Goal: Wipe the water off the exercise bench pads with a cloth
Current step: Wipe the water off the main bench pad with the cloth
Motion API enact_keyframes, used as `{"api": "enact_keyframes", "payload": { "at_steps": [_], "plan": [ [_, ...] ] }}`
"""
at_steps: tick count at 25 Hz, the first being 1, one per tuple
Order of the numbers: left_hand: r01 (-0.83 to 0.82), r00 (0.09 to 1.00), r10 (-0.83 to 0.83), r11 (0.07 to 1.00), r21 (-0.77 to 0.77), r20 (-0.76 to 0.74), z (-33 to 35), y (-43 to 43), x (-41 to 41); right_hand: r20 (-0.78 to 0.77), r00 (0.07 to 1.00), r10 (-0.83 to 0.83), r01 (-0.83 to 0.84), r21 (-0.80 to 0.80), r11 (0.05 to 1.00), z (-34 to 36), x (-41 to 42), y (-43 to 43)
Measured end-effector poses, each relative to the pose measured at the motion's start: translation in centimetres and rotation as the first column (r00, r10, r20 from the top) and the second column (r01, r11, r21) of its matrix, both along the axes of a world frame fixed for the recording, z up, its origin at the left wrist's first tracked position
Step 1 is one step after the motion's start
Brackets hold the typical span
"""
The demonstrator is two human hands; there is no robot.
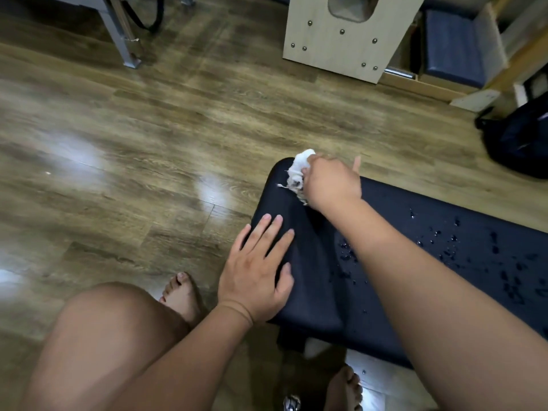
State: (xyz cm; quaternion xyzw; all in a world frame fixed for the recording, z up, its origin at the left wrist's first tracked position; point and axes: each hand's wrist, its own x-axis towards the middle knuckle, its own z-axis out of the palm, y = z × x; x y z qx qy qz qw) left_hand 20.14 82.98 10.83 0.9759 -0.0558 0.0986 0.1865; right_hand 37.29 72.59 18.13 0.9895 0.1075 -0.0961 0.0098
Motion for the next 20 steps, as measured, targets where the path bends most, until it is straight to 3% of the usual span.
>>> {"api": "enact_keyframes", "payload": {
  "at_steps": [5,13,16,20],
  "plan": [
    [-0.033,0.996,0.044,0.99,-0.134,0.076,0.1,0.2,-0.3,0.001,0.992,0.129,-0.129,0.0,0.992,-0.8,-5.9,-2.8],
    [-0.002,0.993,0.025,0.98,-0.199,0.113,0.5,0.2,-0.2,-0.071,0.992,0.101,-0.098,0.041,0.994,-2.6,-24.0,-6.8],
    [-0.013,0.994,0.033,0.981,-0.192,0.101,0.4,0.1,-0.3,-0.083,0.993,0.089,-0.089,-0.006,0.996,-2.5,-23.2,-6.8],
    [-0.032,0.996,0.046,0.984,-0.178,0.076,0.3,0.1,-0.2,-0.114,0.993,0.027,-0.034,-0.055,0.998,-1.9,-15.6,-5.8]
  ]
}}
